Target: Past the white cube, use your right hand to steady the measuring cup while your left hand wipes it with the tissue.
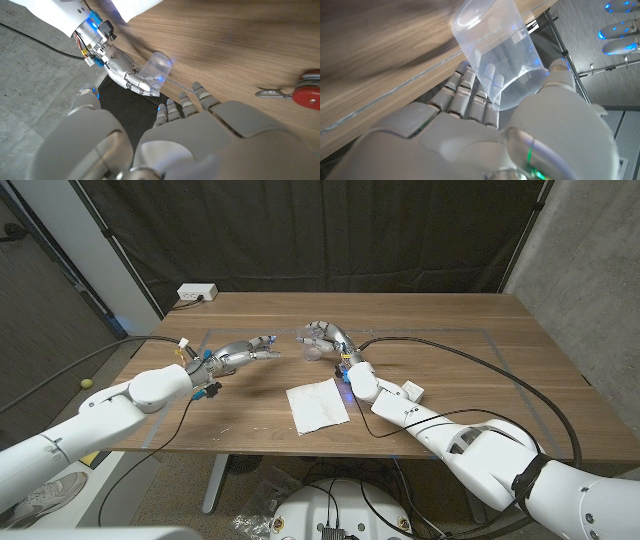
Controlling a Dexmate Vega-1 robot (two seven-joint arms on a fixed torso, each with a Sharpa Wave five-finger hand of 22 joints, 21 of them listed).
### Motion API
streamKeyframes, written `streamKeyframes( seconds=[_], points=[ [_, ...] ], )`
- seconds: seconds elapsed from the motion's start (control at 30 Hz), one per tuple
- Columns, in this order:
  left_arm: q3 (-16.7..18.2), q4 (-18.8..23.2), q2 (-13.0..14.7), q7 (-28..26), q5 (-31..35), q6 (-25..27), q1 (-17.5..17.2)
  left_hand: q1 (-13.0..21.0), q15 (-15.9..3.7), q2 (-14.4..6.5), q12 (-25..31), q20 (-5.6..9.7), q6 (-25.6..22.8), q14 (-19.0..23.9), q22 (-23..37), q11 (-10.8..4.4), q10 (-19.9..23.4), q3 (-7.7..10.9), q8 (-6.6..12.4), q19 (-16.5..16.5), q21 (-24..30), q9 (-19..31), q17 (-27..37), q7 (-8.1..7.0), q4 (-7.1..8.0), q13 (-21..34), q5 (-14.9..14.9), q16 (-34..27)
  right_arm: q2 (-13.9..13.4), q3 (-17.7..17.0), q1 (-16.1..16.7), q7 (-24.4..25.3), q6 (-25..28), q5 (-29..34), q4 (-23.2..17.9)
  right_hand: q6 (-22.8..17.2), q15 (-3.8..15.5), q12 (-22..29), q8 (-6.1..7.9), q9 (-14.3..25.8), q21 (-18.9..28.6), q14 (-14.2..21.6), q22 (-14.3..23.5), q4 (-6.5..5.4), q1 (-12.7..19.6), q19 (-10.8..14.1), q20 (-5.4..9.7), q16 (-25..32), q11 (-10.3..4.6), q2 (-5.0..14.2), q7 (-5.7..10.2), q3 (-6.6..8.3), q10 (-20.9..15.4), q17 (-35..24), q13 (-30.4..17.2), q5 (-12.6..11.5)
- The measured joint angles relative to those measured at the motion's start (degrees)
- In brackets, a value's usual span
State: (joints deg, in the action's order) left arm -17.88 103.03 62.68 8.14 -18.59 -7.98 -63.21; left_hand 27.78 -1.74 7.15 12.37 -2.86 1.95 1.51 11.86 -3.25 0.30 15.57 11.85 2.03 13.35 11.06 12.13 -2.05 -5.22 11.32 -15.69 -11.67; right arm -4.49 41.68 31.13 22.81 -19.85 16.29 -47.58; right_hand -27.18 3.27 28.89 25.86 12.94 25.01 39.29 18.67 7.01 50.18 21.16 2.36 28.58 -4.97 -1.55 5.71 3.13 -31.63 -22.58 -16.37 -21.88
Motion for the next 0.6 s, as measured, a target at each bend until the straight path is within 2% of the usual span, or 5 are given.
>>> streamKeyframes(
  seconds=[0.1, 0.27, 0.3, 0.53, 0.6],
  points=[
    [-0.6, 0.0, 0.0, 0.5, 0.9, 0.0, 0.8, 0.0, -0.4, 0.0, 0.0, 0.0, 0.1, 0.4, 0.0, -1.15, 0.1, -0.17, 0.0, 0.0, 0.0, 0.0, 0.0, -0.58, -0.17, 0.0, -0.2, -0.2, -0.9, -0.3, 0.8, 0.4, 0.7, 0.0, -2.1, 0.6, 0.6, -0.3, -0.02, -0.1, 0.2, -0.3, 0.3, -0.22, 0.9, 0.0, 0.0, -0.5, 0.23, 0.92, -0.16, -0.22, 0.7, -0.4, 0.0, 0.0],
    [-1.2, 0.0, 0.0, 1.6, 3.5, 0.8, 1.6, 1.1, -0.31, 0.1, 0.0, -0.54, -0.2, 1.2, 0.0, -3.34, 0.3, -0.55, 0.0, -0.1, 0.0, 0.0, 0.0, -1.84, -0.56, 0.0, -0.7, -0.5, -3.0, -1.0, 2.6, 0.8, 1.3, 0.1, -7.0, 0.8, 0.48, -0.5, -0.24, -0.2, 0.8, -0.8, 0.7, -0.46, 0.9, 0.0, 0.0, -0.6, 0.15, 0.89, -0.38, -0.46, 0.8, -0.2, -0.2, 0.0],
    [-2.7, 0.0, 0.1, 1.8, 4.0, 0.9, 3.5, 1.2, -0.31, 0.2, 0.0, -0.54, -0.4, 1.2, 0.0, -3.56, 0.3, -0.55, 0.0, -0.1, 0.0, 0.0, 0.0, -2.05, -0.55, 0.0, -0.7, -0.7, -3.4, -1.1, 3.0, 0.8, 1.3, 0.1, -7.9, 0.8, 0.47, -0.5, -0.24, -0.2, 0.9, -0.8, 0.8, -0.46, 0.9, 0.0, 0.0, -0.6, 0.15, 0.89, -0.38, -0.46, 0.8, -0.4, -0.3, 0.0],
    [-3.8, 0.8, 0.3, 3.3, 8.8, 2.4, 4.8, 2.7, -0.32, 0.0, 0.0, -0.85, -0.6, 2.4, 0.0, -4.24, 1.0, -0.78, 0.0, -0.4, 0.0, 0.0, 0.3, -2.87, -0.79, 0.0, -1.1, -0.7, -5.8, -1.7, 4.9, 2.7, 3.2, 0.3, -13.3, 0.8, 0.52, -1.0, -0.22, -0.1, 2.5, 0.9, 1.9, 0.17, 1.4, 0.9, 0.06, 2.1, 0.15, 0.37, -0.38, -1.09, 0.8, -2.7, -0.5, 0.4],
    [-5.5, 1.8, 0.8, 3.6, 10.0, 2.8, 6.9, 2.8, -0.31, 0.0, 0.0, -0.85, -0.9, 2.4, 0.0, -4.37, 1.2, -0.52, 0.0, -0.4, 0.0, 0.0, 0.3, -3.09, -1.05, 0.0, -1.1, -0.7, -6.2, -1.8, 5.2, 3.8, 4.1, 0.5, -14.3, 0.8, 0.54, -1.0, -0.22, 0.0, 2.7, 0.9, 2.1, -0.07, 1.7, 1.3, 0.08, 2.6, 0.15, 0.61, -0.38, -1.33, 0.8, -3.1, -0.5, 0.4]
  ],
)
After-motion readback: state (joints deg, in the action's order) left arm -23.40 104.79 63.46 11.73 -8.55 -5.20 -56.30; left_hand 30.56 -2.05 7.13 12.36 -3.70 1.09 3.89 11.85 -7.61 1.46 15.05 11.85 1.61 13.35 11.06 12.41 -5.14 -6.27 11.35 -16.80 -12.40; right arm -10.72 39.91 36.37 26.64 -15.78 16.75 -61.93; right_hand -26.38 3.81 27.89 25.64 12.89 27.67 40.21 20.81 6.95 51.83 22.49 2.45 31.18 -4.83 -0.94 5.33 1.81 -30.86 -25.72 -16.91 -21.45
